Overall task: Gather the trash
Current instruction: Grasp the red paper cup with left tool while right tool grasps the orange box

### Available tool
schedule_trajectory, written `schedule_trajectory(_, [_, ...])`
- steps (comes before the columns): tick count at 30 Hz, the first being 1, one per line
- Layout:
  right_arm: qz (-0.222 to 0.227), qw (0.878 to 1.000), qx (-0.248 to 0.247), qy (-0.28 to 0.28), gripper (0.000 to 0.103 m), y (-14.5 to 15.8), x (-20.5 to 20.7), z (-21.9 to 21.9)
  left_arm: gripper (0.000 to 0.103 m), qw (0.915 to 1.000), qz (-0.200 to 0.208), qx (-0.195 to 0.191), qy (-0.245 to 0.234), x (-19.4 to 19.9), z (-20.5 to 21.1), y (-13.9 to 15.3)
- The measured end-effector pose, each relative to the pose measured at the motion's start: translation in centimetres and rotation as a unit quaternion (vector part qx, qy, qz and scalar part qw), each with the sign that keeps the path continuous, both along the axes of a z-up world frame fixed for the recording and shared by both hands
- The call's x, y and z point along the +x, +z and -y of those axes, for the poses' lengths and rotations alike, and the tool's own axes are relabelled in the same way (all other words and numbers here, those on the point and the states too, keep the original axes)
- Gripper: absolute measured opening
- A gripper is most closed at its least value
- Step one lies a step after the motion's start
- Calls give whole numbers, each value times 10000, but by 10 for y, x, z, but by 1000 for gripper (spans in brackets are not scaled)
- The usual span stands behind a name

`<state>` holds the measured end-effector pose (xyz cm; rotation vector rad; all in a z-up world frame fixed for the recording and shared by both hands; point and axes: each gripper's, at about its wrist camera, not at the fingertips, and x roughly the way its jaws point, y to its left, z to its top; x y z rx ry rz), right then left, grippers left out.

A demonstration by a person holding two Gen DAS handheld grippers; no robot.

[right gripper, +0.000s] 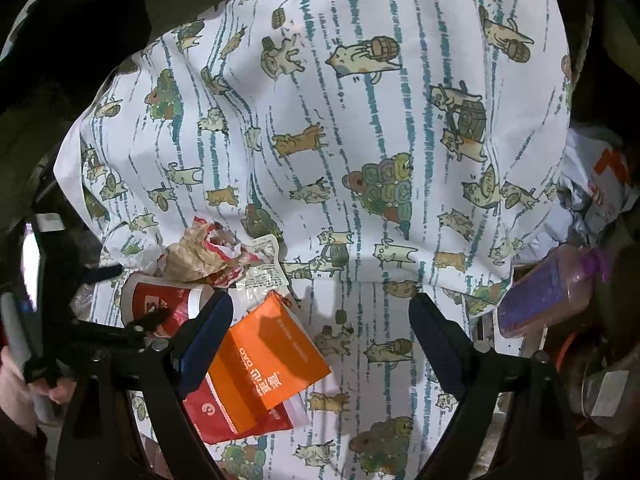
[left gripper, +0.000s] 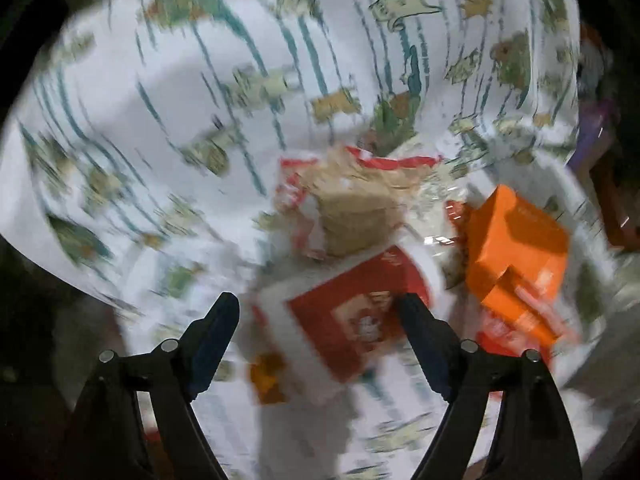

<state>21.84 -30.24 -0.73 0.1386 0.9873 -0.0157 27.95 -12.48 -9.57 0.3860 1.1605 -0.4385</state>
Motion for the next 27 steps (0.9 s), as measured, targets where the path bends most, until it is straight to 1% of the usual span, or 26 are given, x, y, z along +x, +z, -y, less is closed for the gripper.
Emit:
schedule_trajectory(1, [-5,10000,4,-17,89,0,0,2,85,9998,-123,-139,100,3,-2,-3])
schedule_trajectory(4, [-43,9999,5,-115,89,-2,1,6,86,9993,-196,-258,173,6,-3,-6])
schedule_trajectory(5, [-74,9999,19,-142,89,-4,2,7,86,9988,-247,-228,358,5,-3,-7])
schedule_trajectory(8, [-131,9997,114,-180,89,-6,3,10,86,9961,-711,-178,495,3,-8,-18])
schedule_trajectory(9, [-138,9997,145,-173,89,-6,3,10,86,9956,-805,-137,468,-1,-9,-21])
schedule_trajectory(12, [-139,9997,152,-121,89,-5,3,6,86,9956,-876,36,320,-14,-10,-29])
schedule_trajectory(14, [-135,9998,114,-82,89,-6,3,1,86,9954,-865,140,393,-19,-13,-34])
schedule_trajectory(15, [-138,9998,111,-66,89,-6,3,-1,80,9953,-858,130,440,-20,-14,-36])
schedule_trajectory(16, [-147,9998,123,-42,89,-6,3,-4,62,9950,-858,90,497,-21,-16,-38])
schedule_trajectory(17, [-155,9998,141,-21,89,-6,3,-6,53,9946,-885,47,548,-21,-17,-40])
schedule_trajectory(18, [-165,9997,155,4,89,-6,3,-9,46,9937,-922,-25,637,-20,-20,-41])
schedule_trajectory(20, [-180,9997,137,58,89,-7,3,-14,36,9925,-951,-187,740,-20,-26,-40])
schedule_trajectory(21, [-183,9997,105,82,89,-8,3,-17,28,9912,-1019,-317,789,-20,-30,-40])
schedule_trajectory(22, [-185,9998,71,103,89,-9,3,-19,24,9901,-1053,-406,835,-19,-32,-39])
schedule_trajectory(24, [-188,9997,32,138,89,-10,3,-21,23,9890,-1028,-564,898,-20,-39,-33])
schedule_trajectory(25, [-194,9997,30,147,89,-10,3,-21,17,9891,-994,-607,905,-21,-40,-29])
schedule_trajectory(27, [-214,9996,55,168,89,-11,4,-22,12,9896,-906,-661,906,-25,-45,-21])
